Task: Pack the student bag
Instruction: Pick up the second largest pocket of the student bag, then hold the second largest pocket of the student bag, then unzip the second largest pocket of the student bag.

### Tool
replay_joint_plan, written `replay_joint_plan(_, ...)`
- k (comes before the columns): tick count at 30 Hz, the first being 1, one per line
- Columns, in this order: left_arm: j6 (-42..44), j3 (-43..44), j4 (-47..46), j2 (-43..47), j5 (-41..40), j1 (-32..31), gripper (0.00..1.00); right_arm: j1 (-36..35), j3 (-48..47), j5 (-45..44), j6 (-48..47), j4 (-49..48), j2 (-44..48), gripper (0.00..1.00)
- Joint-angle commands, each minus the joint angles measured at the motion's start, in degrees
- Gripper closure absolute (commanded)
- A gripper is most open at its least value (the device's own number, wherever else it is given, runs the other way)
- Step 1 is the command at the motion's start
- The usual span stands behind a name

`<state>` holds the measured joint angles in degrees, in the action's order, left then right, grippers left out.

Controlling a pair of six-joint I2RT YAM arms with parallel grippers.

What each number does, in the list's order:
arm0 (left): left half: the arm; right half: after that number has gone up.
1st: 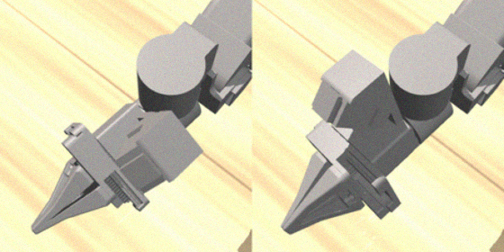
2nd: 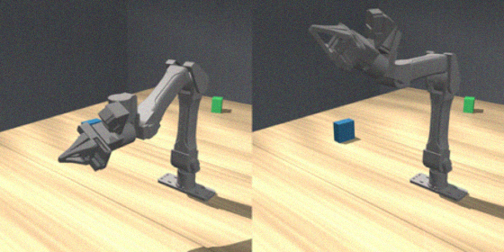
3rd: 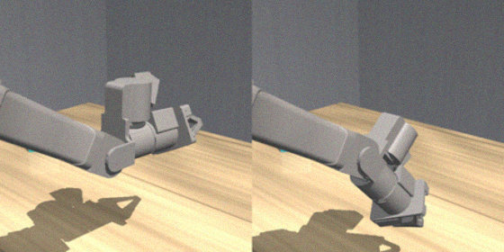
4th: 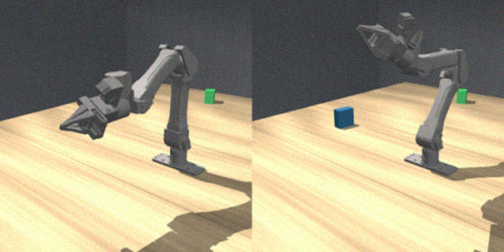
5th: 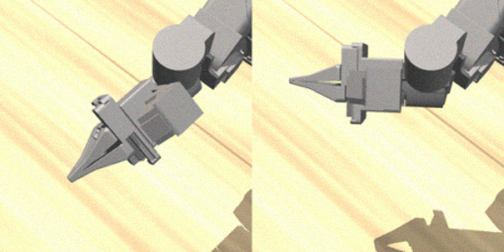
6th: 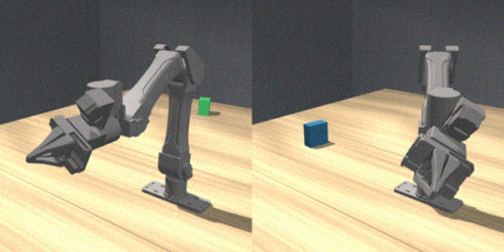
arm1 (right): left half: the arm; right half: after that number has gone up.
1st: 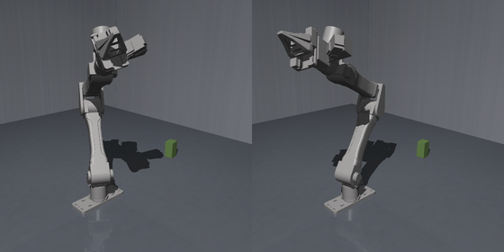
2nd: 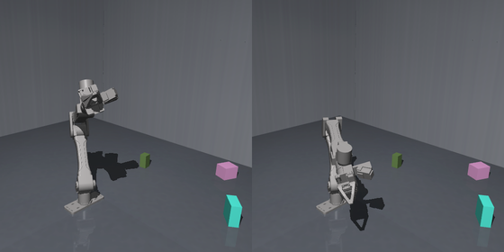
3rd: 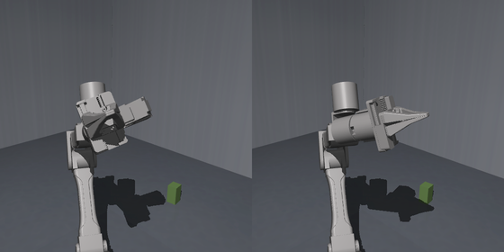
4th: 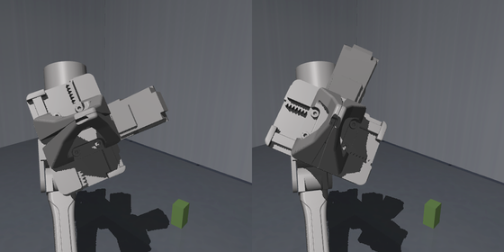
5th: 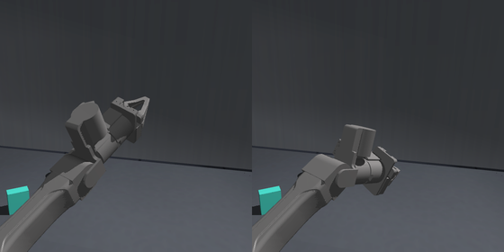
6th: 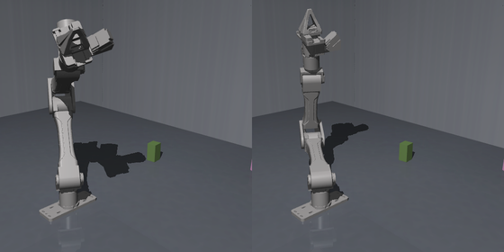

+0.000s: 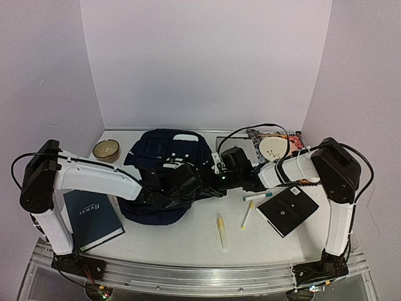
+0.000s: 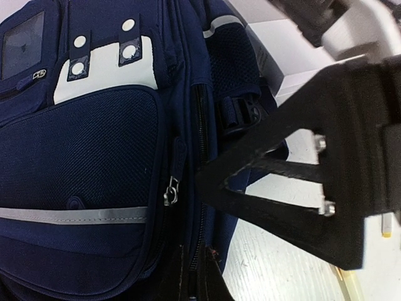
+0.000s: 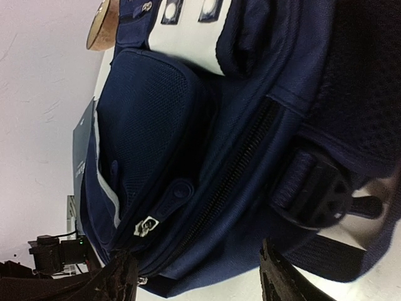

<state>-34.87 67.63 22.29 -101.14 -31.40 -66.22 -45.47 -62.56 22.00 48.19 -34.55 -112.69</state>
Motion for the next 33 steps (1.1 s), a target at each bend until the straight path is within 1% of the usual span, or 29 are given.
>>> replay_joint_plan(1,-0.73,-1.91,-5.27,5.09,1.05,-0.21,1.0,-0.46,-3.17,4.77,3.52,-4.51,-2.84,0.35)
replay_joint_plan(8,-0.95,-6.48,-11.07,9.1,2.83,-0.23,1.0,-0.5,-4.86,7.07,6.09,-7.13,-6.09,0.42)
replay_joint_plan(15,-1.53,-10.28,-13.16,12.74,3.31,-0.23,1.0,-0.49,-6.5,7.27,6.91,-7.99,-7.07,0.58)
replay_joint_plan(18,-1.97,-12.07,-13.65,14.36,3.63,-0.23,1.0,-0.35,-7.05,7.05,6.97,-7.91,-7.02,0.71)
replay_joint_plan(21,-2.62,-14.31,-13.57,16.52,2.73,-0.21,1.0,0.25,-6.91,7.06,7.01,-7.92,-6.16,0.94)
replay_joint_plan(22,-2.87,-15.13,-13.54,17.31,2.34,-0.2,1.0,0.61,-6.74,7.16,6.98,-7.93,-5.65,0.98)
replay_joint_plan(23,-3.13,-16.03,-13.39,18.12,1.88,-0.23,1.0,0.98,-6.54,7.28,6.89,-7.94,-5.06,1.0)
replay_joint_plan(26,-4.5,-18.8,-11.72,20.68,-0.35,-0.23,1.0,2.53,-5.85,7.76,6.4,-7.91,-2.75,1.0)
replay_joint_plan(33,-10.12,-25.06,-3.92,28.32,-6.85,-0.14,1.0,6.57,-4.51,9.87,5.37,-7.56,3.23,1.0)
